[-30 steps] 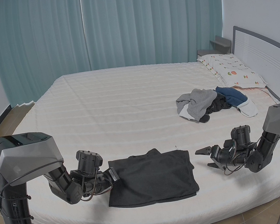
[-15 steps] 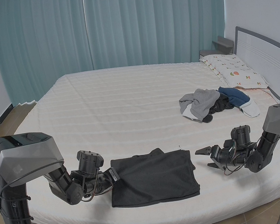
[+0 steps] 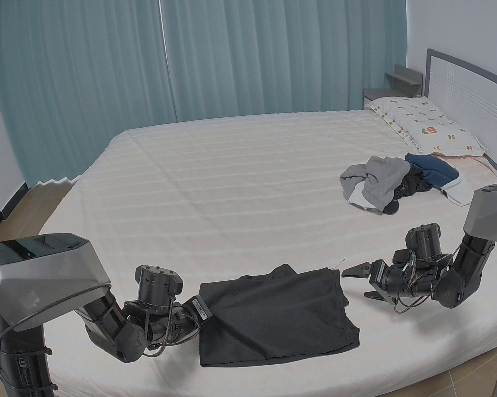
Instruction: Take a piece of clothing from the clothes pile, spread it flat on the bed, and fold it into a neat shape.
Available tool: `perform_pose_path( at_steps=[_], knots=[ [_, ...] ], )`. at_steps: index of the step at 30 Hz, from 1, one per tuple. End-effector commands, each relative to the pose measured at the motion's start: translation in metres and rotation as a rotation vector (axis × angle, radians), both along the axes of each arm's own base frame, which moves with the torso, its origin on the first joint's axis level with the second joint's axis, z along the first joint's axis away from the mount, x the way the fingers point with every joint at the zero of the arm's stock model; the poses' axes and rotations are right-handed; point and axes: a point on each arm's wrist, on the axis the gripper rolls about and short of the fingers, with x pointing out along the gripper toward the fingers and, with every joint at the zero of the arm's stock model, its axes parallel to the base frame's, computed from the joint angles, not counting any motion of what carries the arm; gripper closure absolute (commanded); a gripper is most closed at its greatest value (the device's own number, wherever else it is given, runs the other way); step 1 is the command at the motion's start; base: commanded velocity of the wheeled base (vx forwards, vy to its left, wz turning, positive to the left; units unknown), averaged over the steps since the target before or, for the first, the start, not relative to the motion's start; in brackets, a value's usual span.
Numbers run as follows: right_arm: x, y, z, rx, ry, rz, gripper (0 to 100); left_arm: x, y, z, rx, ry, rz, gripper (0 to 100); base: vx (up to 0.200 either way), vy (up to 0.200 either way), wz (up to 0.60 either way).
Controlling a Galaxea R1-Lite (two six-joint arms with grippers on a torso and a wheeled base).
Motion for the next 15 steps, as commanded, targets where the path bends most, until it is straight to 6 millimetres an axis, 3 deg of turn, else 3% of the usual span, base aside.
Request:
perform_pose_path(
  at_steps=[1,15],
  knots=[
    [-0.0005,0.0009,-0.0009,-0.001,0.003,0.003,0,-0.0003,0.0001,0.0010,-0.001,-0.001,0.000,100,0.000,0.200,0.00],
    [-0.0019,0.0022,-0.0032,-0.002,0.012,0.008,0,-0.0022,0.0003,0.0026,0.006,0.014,-0.002,100,0.000,0.200,0.00]
  ],
)
